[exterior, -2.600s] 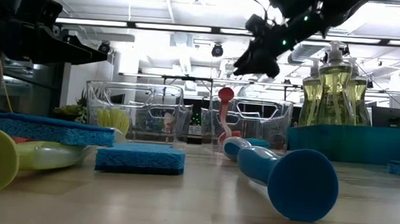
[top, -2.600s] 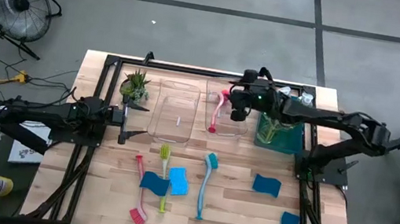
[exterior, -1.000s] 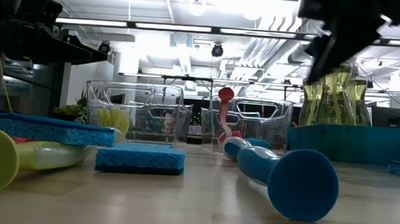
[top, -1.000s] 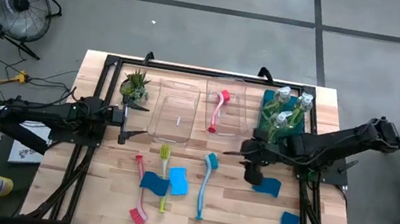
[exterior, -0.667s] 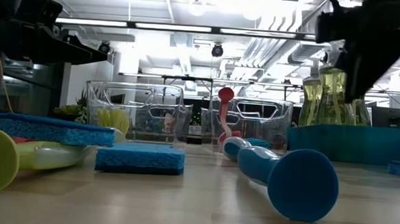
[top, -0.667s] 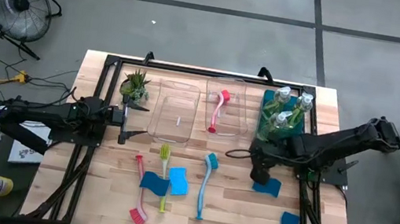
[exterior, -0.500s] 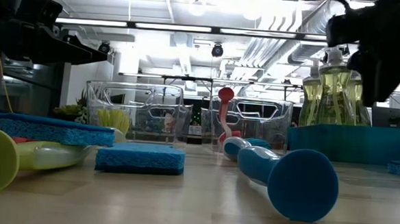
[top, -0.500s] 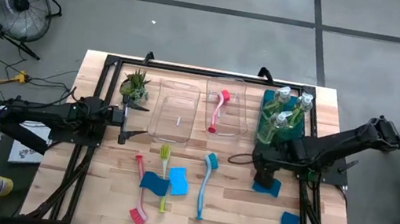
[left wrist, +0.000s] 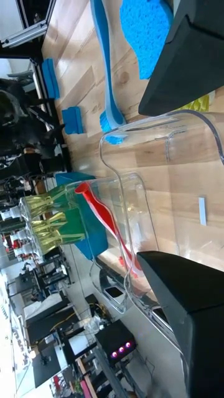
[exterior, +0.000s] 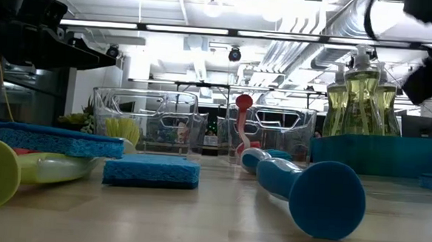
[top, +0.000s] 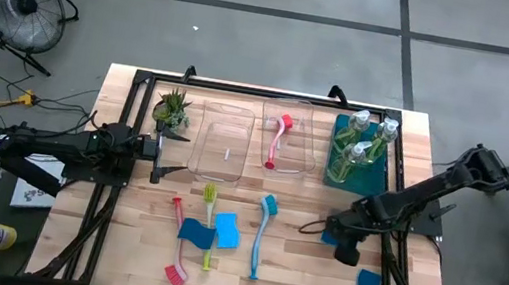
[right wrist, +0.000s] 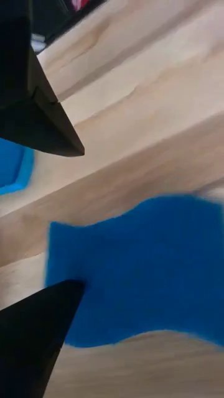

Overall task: Pick & Place Kitchen Sink Supplies
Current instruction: Put the top right blue dishwashing sponge into the left transparent bin

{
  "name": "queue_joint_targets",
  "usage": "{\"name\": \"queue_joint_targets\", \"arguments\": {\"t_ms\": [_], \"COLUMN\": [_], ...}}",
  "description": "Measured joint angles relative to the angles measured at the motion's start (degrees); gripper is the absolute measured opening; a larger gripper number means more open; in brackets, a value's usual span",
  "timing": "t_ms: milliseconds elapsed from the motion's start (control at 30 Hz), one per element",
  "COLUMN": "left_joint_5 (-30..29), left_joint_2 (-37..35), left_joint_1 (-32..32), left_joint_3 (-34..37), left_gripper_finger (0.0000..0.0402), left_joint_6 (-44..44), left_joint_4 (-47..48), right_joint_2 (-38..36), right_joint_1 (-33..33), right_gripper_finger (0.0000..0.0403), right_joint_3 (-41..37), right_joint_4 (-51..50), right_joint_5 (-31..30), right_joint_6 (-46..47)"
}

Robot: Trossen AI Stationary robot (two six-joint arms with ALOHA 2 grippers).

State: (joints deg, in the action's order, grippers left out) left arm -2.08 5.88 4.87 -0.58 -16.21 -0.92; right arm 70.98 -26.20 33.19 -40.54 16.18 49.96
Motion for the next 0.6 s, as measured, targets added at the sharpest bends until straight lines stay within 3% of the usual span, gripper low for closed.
{"name": "queue_joint_targets", "arguments": {"t_ms": [600], "left_joint_5": [0.02], "left_joint_2": [-0.02], "left_joint_1": [-0.01], "left_joint_3": [0.00], "left_gripper_finger": [0.0367], "left_joint_6": [0.00], "left_joint_4": [-0.01], "right_joint_2": [-0.07], "right_joint_1": [1.22], "right_gripper_finger": [0.0333], "right_joint_3": [-1.40], "right_joint_4": [1.66], "right_joint_5": [2.74], "right_joint_6": [-1.27]}}
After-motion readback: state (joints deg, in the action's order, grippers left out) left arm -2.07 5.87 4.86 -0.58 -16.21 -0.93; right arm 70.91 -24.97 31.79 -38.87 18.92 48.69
